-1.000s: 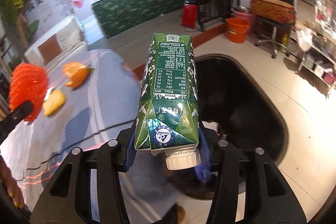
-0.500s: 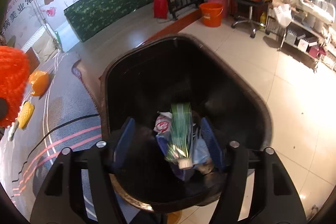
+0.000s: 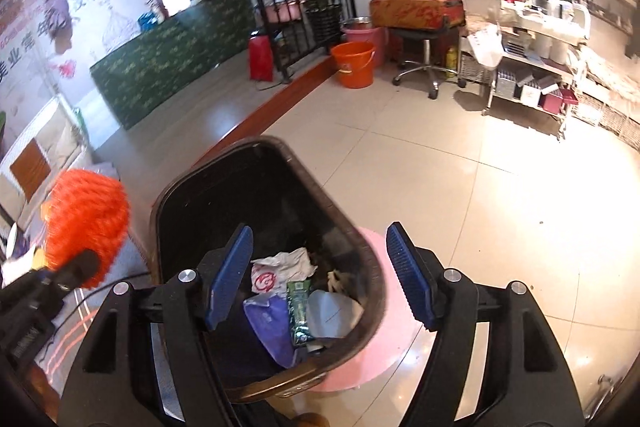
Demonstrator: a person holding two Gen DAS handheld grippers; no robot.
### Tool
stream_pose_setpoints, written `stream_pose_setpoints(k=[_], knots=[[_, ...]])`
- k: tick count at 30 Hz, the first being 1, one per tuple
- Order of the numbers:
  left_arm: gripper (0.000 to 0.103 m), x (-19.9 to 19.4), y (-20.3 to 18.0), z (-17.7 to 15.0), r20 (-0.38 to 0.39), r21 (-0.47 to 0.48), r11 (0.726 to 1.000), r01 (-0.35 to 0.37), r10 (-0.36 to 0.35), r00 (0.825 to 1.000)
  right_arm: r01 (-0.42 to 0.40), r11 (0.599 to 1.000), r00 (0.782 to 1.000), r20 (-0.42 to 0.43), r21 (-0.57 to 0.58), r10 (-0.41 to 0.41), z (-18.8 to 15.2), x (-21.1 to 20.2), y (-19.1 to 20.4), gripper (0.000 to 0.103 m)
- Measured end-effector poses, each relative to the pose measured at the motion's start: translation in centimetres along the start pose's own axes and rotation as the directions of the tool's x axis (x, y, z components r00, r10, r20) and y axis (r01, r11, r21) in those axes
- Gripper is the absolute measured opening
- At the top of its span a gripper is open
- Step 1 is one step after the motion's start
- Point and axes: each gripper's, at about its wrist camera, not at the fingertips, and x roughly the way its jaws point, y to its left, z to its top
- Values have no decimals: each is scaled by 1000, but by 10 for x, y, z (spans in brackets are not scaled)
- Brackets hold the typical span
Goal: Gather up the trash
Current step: 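Carry the carton and orange net over the black bin and open both tools, then move both open tools back over the table to the remaining trash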
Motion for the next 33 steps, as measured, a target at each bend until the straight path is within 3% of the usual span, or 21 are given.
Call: stream_pose_setpoints(k=[10, 13, 15, 17, 21, 33], knots=[[14, 29, -15, 4, -46, 40, 999, -31, 33, 998, 29, 999, 999, 28, 27, -30, 8, -8, -21, 70], [25, 30, -18, 2, -59, 55, 998, -27, 30, 998, 31, 999, 999, 29, 32, -32, 10, -8, -25, 70], [55, 26, -19, 0, -52, 63, 998, -25, 28, 998, 35, 999, 999, 35, 32, -36, 13, -9, -26, 70], [70, 18, -18, -1, -20, 58, 998, -29, 31, 999, 37, 999, 998, 41, 37, -39, 14, -10, -27, 71], [87, 4, -18, 1, 29, 54, 998, -10, 8, 1000, 47, 998, 997, 58, 39, -49, 17, -14, -28, 76], [94, -37, 7, -6, 109, -1, 993, -119, 118, 987, -4, 1000, 1000, 29, -4, 4, 10, -11, 3, 80]])
